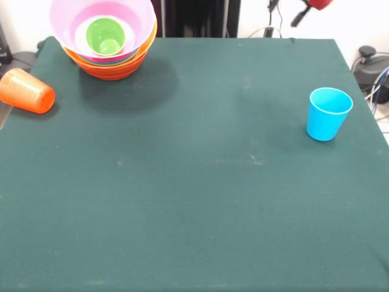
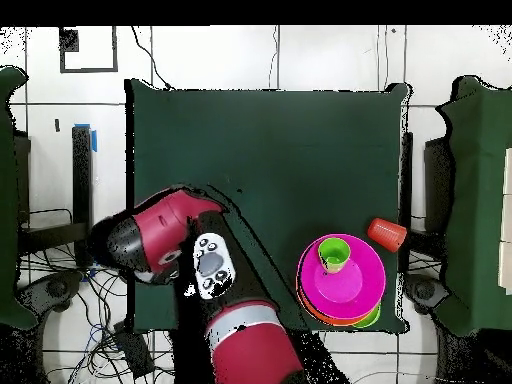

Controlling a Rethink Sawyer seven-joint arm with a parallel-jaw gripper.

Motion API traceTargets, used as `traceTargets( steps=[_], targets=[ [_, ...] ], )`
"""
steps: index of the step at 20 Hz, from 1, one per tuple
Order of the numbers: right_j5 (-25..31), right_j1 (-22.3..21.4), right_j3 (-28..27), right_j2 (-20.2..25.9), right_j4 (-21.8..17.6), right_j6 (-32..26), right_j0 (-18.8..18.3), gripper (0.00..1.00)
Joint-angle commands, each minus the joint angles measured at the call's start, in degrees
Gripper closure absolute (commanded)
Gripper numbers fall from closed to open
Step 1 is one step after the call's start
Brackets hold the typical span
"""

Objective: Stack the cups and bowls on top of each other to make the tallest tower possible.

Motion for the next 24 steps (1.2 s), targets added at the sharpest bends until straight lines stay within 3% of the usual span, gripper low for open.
traceTargets(
  steps=[1,4,7,9,14,20,22,24],
  targets=[
    [-8.4,5.4,-6.3,-0.6,1.9,8.3,4.3,0.0],
    [-7.6,7.4,-9.4,-1.0,2.9,7.5,6.1,0.0],
    [-8.6,8.6,-10.3,-0.4,3.4,3.2,5.4,0.0],
    [-10.0,6.5,-7.3,-2.0,3.2,4.7,6.2,0.0],
    [-11.0,-5.0,5.0,-8.6,2.6,13.2,13.3,0.0],
    [-6.7,-9.2,7.0,-14.8,4.2,17.8,21.6,0.0],
    [-6.1,-8.7,6.8,-15.7,4.9,15.3,21.1,0.0],
    [-8.3,-7.0,6.2,-15.6,4.8,9.0,17.1,0.0]
  ],
)
